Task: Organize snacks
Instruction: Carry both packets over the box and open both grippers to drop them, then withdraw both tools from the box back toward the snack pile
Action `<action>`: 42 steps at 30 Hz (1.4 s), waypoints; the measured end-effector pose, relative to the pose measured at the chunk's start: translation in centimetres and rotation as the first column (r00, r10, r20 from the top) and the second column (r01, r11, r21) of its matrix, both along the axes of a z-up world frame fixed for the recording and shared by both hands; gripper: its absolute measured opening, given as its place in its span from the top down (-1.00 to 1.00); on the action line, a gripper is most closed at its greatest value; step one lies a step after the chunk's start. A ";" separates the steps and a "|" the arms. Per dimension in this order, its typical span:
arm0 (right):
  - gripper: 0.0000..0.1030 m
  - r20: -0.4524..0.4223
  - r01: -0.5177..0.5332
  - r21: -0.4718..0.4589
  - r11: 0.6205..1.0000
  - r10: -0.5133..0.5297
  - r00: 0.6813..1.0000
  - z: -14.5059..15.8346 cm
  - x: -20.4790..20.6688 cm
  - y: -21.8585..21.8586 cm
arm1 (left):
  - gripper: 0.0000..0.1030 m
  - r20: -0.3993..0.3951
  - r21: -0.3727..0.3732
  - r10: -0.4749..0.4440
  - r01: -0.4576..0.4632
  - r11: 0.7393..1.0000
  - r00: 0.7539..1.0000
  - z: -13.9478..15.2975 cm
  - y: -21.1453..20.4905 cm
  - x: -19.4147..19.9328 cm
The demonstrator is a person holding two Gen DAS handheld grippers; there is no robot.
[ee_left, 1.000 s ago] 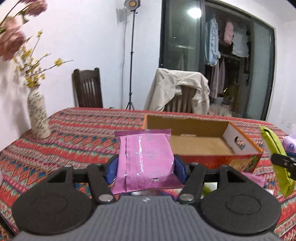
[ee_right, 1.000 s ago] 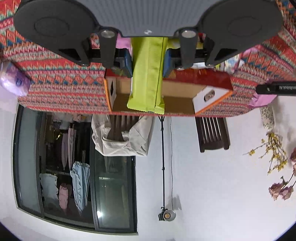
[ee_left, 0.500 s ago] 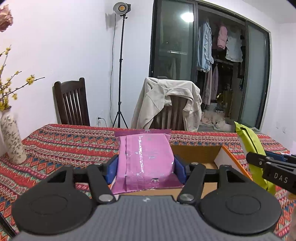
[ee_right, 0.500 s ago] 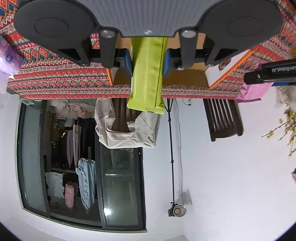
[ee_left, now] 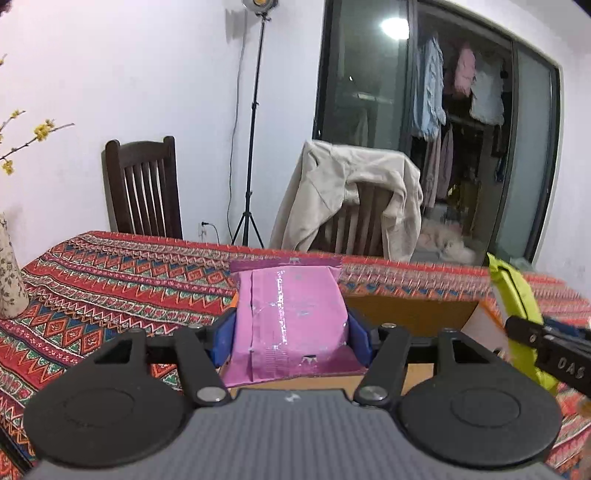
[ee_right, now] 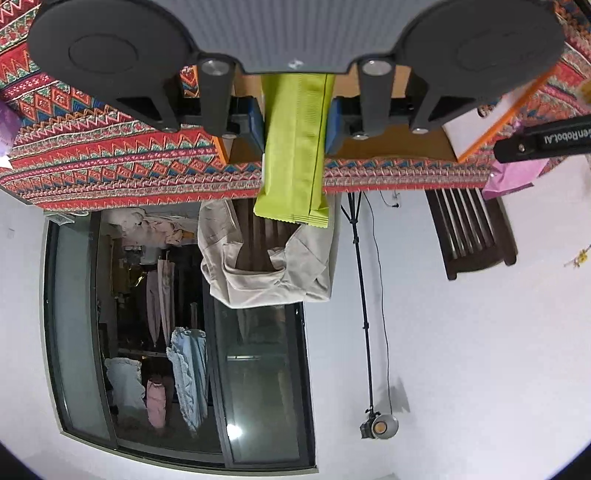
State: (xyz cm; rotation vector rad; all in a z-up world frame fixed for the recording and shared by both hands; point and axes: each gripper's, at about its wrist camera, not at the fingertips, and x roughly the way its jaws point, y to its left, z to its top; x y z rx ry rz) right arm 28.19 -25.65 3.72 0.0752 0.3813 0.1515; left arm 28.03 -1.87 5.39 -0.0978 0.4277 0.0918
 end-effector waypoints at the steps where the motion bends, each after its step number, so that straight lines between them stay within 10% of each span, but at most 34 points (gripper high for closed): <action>1: 0.35 -0.006 -0.004 0.001 1.000 0.004 1.000 -0.2 0.2 0.0 | -0.22 -0.010 -0.001 0.004 -0.004 1.000 1.000 -0.4 0.1 0.3; 7: 0.30 -0.042 -0.014 0.006 1.000 0.014 0.999 -0.9 0.9 -0.1 | -0.25 -0.036 -0.014 0.017 -0.017 1.000 0.999 -1.4 0.5 0.6; 9: 0.19 -0.054 -0.026 0.016 1.000 0.027 0.998 -1.0 1.0 -0.2 | -0.72 -0.026 -0.011 0.020 -0.020 1.000 0.999 -1.4 0.4 0.4; 11: -0.70 -0.058 -0.029 0.021 0.999 0.031 0.998 -1.1 0.9 -0.3 | -1.00 0.012 -0.028 0.025 -0.025 0.999 1.000 -1.2 0.4 -0.1; 13: -1.00 -0.046 -0.030 0.016 0.999 0.030 0.998 -1.2 0.7 -0.2 | -1.00 0.028 -0.032 0.019 -0.018 0.999 0.999 -1.0 0.4 -0.4; 42: -1.00 0.072 -0.061 -0.019 0.998 0.062 0.995 3.6 -6.0 -0.1 | -1.00 0.133 -0.016 -0.030 0.033 0.999 0.991 4.2 0.1 -6.6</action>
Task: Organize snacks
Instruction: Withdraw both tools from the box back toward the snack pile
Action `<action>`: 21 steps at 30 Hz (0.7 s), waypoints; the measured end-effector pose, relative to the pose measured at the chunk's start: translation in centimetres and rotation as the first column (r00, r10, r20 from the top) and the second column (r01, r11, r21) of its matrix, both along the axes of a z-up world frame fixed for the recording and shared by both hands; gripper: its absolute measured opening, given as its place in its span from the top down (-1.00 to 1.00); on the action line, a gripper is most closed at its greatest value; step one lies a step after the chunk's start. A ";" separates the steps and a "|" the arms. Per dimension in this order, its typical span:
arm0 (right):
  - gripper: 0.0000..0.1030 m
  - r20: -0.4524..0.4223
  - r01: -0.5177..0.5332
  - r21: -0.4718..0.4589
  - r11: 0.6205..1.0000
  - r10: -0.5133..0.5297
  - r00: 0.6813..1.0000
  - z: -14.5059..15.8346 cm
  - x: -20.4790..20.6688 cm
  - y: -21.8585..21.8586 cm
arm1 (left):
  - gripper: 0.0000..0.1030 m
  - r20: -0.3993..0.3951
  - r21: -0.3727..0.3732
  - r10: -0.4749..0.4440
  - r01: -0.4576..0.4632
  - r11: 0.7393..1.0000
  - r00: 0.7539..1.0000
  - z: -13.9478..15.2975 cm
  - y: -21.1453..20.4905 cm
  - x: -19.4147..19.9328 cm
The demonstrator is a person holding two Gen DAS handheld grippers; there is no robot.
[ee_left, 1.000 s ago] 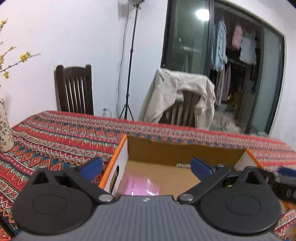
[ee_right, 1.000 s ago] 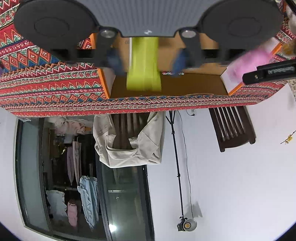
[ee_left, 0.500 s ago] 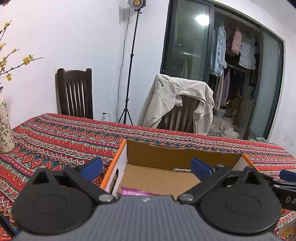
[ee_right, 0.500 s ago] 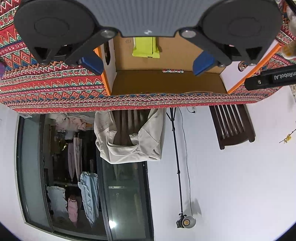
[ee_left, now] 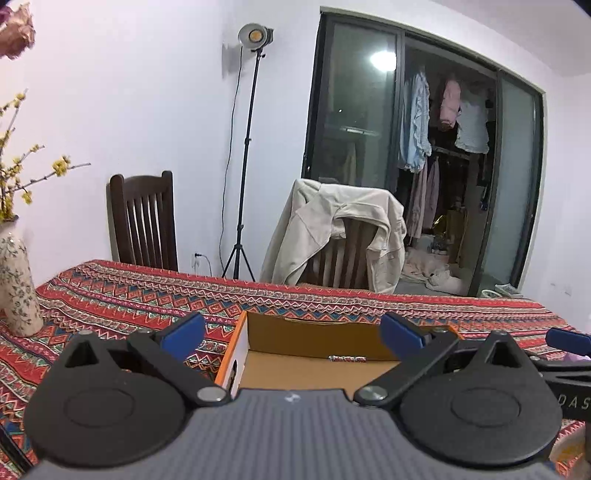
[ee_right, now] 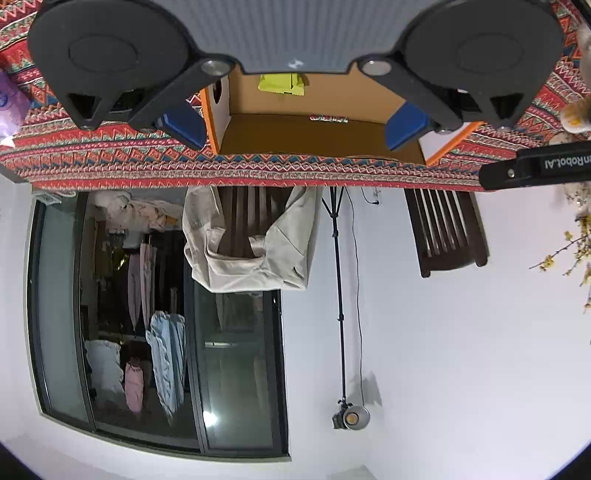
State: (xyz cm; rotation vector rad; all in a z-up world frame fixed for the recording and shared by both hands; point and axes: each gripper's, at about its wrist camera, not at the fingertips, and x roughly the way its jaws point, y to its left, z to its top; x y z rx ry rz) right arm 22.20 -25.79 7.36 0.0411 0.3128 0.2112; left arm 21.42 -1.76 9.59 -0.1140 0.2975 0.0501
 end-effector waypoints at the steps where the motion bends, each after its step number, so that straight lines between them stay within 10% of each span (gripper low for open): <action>1: -1.00 0.004 -0.001 0.000 1.000 0.001 1.000 0.2 -0.6 -0.1 | -1.00 0.005 -0.002 -0.003 0.003 1.000 1.000 0.2 0.1 -0.6; 21: -1.00 -0.077 -0.058 0.000 0.998 0.058 0.995 -3.5 -13.0 -1.5 | -1.00 -0.023 -0.020 -0.032 0.031 0.999 0.999 -3.5 2.1 -13.0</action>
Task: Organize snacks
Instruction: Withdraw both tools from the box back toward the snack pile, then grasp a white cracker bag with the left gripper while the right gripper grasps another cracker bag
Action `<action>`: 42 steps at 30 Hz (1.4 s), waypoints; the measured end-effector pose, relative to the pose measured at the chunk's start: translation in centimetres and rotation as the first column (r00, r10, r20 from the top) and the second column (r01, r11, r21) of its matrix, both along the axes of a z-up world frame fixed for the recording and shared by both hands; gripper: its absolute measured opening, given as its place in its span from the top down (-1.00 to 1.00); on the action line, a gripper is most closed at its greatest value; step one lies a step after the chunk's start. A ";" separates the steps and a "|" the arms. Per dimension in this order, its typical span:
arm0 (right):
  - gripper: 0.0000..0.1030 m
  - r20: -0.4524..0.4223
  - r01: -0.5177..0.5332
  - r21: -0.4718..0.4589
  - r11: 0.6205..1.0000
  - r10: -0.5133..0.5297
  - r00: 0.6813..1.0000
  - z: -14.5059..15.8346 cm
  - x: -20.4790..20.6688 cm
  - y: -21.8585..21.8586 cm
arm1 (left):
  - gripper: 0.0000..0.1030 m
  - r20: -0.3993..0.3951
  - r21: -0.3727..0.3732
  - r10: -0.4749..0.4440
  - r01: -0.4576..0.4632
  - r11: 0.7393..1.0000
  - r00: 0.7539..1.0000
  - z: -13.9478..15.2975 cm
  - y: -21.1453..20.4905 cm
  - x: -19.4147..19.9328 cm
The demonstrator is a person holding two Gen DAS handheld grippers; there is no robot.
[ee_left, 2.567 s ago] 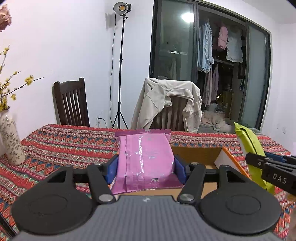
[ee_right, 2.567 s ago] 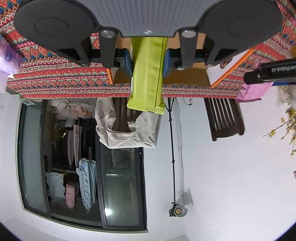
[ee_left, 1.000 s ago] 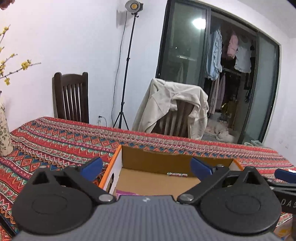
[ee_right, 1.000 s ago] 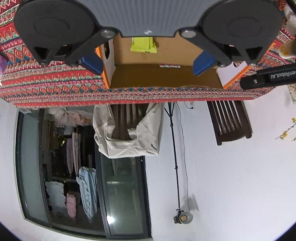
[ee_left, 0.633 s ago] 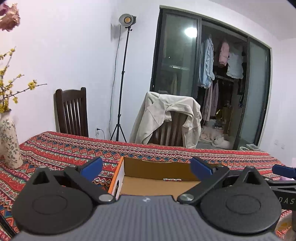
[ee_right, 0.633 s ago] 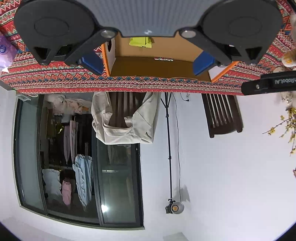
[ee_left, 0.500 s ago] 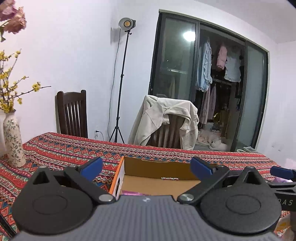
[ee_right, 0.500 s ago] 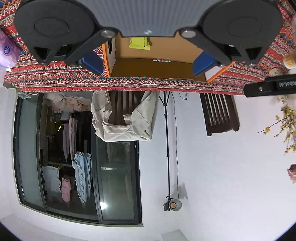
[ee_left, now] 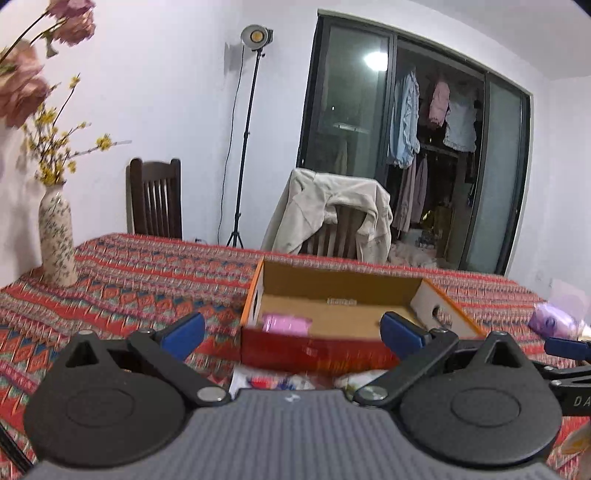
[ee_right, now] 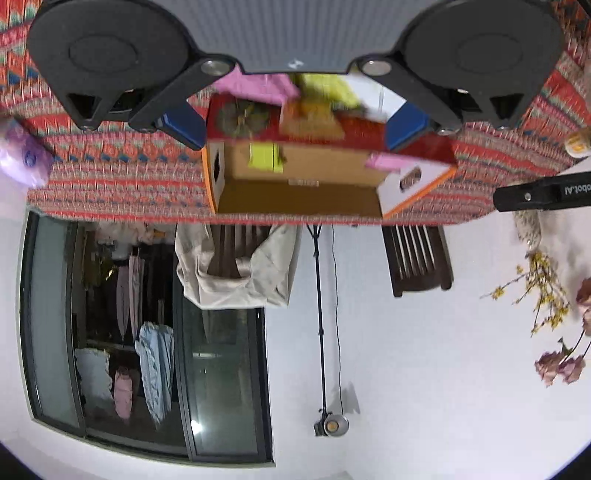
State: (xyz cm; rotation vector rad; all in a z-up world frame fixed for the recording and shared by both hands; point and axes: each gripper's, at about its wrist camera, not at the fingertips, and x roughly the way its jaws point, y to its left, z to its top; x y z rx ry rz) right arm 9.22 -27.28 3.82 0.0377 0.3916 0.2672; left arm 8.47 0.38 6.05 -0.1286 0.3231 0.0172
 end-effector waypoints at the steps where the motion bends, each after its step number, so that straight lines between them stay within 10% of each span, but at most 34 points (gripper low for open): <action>1: -1.00 -0.012 0.000 0.002 1.000 0.000 1.000 -0.5 -0.4 -0.1 | -1.00 -0.009 0.001 -0.001 0.001 1.000 1.000 -0.5 0.1 -0.4; 18: -0.93 -0.167 -0.003 -0.050 0.999 -0.006 0.986 -6.0 -3.0 0.1 | -1.00 -0.136 -0.004 -0.040 0.039 0.999 0.990 -5.7 0.1 -3.2; 31: -0.42 -0.228 -0.035 -0.128 0.991 0.005 0.974 -8.6 -2.7 2.5 | -1.00 -0.177 -0.017 -0.036 0.034 0.999 0.984 -6.9 -0.1 -3.2; 35: 0.06 -0.220 -0.042 -0.110 0.993 0.017 0.975 -8.4 -3.0 2.2 | -1.00 -0.178 -0.017 -0.049 0.047 0.999 0.983 -6.9 -0.7 -3.4; 42: 0.18 -0.167 -0.016 -0.035 0.999 0.010 0.986 -7.5 -4.0 0.4 | -1.00 -0.185 0.002 -0.065 0.067 0.998 0.981 -6.7 -2.2 -3.9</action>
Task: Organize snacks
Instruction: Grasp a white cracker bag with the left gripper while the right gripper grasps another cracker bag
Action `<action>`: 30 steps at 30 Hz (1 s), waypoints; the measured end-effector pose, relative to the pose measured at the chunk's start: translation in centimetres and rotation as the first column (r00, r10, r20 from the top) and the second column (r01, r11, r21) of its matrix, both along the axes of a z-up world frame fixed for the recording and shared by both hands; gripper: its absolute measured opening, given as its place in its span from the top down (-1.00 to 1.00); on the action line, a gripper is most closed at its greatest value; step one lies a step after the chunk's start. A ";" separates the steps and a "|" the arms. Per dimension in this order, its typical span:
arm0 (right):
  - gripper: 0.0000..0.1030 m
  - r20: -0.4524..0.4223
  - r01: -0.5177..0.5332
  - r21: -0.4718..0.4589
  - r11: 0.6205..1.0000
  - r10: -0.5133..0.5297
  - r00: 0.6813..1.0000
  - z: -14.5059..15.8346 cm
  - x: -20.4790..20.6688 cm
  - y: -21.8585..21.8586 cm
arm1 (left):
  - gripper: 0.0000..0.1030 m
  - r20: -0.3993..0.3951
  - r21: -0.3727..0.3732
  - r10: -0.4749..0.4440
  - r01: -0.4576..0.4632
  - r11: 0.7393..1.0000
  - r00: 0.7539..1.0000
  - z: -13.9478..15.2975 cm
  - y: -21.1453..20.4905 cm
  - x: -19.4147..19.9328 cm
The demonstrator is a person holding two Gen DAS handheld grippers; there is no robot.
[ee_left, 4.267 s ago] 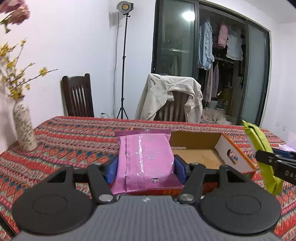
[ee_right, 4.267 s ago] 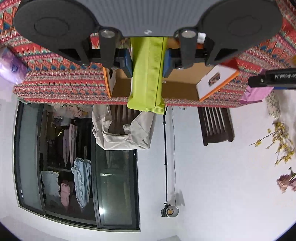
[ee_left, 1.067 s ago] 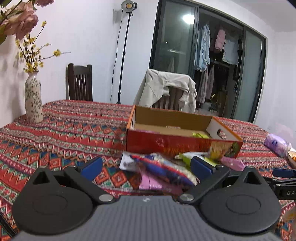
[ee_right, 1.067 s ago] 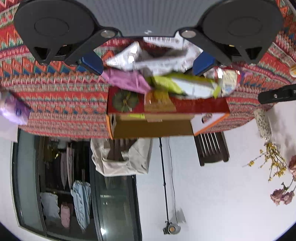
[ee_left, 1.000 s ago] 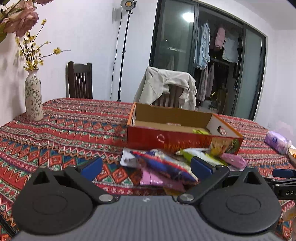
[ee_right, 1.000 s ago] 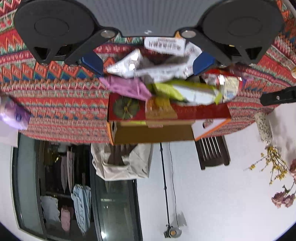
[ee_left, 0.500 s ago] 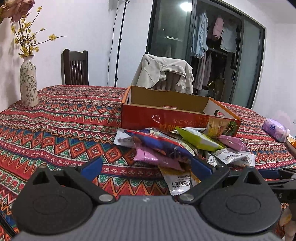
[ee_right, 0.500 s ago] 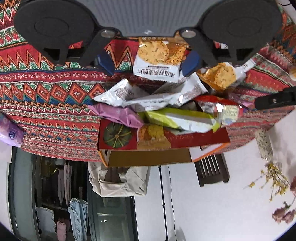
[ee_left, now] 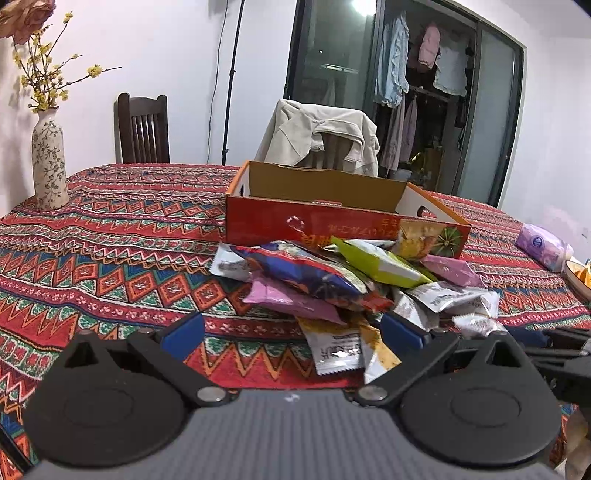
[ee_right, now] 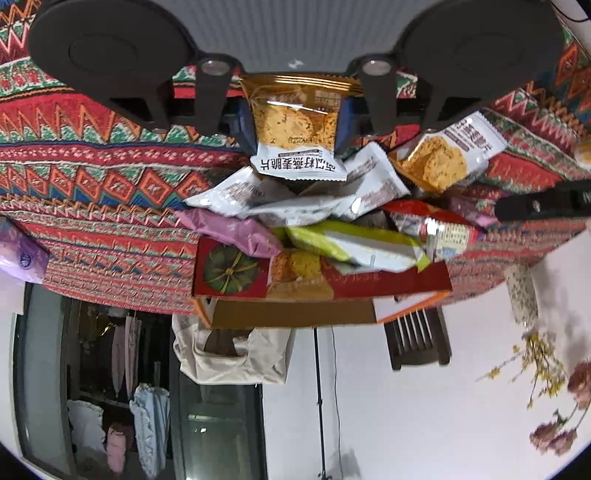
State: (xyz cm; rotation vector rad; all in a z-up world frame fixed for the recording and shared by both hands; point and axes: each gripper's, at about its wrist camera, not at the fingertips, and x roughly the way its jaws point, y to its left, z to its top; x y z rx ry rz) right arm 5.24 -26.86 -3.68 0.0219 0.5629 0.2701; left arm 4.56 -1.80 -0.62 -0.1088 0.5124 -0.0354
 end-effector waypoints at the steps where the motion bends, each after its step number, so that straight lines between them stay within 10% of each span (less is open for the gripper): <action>1: 0.18 0.009 0.002 0.008 1.000 -0.002 1.000 0.2 -0.2 -0.3 | -1.00 -0.002 0.003 -0.002 0.002 1.000 1.000 0.0 -0.3 0.0; 20: 0.18 0.105 0.029 0.046 0.999 -0.034 0.994 0.2 -1.7 -4.3 | -1.00 -0.105 0.076 -0.034 0.042 0.996 0.994 -2.7 -7.7 1.3; 30: 0.18 0.096 0.017 0.072 0.997 -0.024 0.995 -0.4 -1.6 -4.5 | -0.59 -0.133 0.091 -0.016 0.028 0.995 0.991 -3.4 -8.1 1.6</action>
